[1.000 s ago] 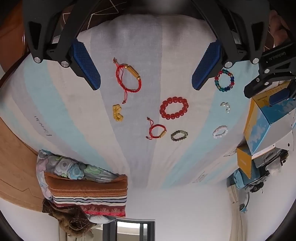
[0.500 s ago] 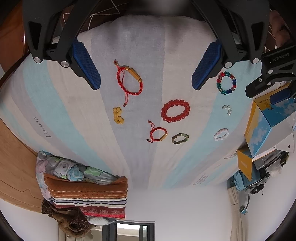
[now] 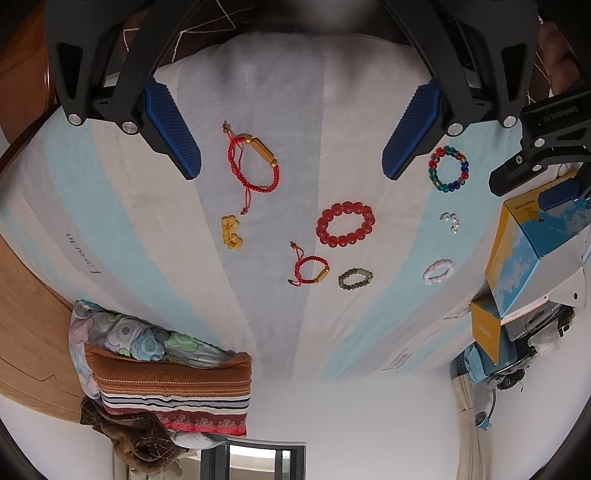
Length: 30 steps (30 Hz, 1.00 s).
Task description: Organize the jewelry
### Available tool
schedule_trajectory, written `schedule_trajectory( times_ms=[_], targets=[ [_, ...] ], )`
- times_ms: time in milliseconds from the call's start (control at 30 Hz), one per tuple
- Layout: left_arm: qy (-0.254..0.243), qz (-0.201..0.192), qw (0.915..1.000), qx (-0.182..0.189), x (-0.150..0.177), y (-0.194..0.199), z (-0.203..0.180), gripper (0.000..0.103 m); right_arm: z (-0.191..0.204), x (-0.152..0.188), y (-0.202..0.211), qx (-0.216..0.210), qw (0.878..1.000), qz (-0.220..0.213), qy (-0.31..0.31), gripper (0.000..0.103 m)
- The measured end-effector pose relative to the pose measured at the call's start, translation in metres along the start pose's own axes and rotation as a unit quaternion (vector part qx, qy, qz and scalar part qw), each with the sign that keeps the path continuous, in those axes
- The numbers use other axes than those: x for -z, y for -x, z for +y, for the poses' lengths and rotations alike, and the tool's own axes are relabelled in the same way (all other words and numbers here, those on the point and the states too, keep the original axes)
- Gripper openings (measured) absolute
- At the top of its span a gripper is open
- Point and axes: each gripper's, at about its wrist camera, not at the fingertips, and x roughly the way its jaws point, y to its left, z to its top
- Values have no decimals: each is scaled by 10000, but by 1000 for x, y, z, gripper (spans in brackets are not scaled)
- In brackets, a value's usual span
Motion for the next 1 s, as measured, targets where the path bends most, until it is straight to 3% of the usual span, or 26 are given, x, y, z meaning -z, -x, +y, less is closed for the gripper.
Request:
schedule_trajectory(
  times_ms=[1000],
  targets=[
    [-27, -64, 10000, -64, 2, 5, -2, 98, 1, -1, 4, 53, 10000, 17, -4, 95]
  ],
)
